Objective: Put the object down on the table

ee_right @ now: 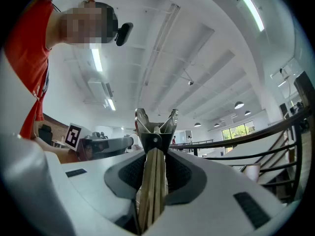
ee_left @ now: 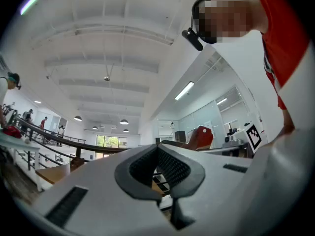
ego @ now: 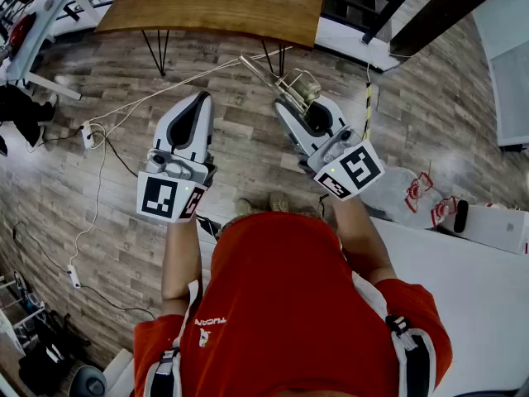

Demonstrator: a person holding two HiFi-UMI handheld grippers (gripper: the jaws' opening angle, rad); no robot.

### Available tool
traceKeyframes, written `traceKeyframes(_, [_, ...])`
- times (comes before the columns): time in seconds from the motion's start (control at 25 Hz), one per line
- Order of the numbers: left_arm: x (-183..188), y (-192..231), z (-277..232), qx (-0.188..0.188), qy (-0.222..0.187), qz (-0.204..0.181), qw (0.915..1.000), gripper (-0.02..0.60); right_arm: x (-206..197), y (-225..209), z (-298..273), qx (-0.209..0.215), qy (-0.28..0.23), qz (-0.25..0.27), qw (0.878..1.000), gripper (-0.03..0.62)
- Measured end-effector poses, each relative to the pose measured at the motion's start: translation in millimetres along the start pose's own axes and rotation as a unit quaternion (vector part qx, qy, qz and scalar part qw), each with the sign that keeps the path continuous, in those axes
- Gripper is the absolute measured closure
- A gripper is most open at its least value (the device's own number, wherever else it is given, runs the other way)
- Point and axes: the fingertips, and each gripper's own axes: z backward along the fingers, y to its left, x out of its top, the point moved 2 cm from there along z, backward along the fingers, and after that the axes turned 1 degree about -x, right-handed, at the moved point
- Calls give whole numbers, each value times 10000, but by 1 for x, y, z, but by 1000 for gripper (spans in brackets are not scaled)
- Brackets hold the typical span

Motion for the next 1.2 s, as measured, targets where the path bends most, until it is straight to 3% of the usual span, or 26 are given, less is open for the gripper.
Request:
traceKeyframes(0.36, [-6,17,6,-102,11,70,9999,572,-5,10,-18,39,-47,-24,10000,493])
traceKeyframes(0.72, [-17,59,16,-314,35,166,9994,572,-22,11,-48,-385,152,17,9991,491])
traceKeyframes(0.96, [-27,78,-2,-411,85,203,9989,572,-29,-15,-64,-585,265,45,9979,491])
traceKeyframes(1.2, [-44,105,-54,-388,147,131,9991,572,-41,-73,-86,-648,251,64,9976,491])
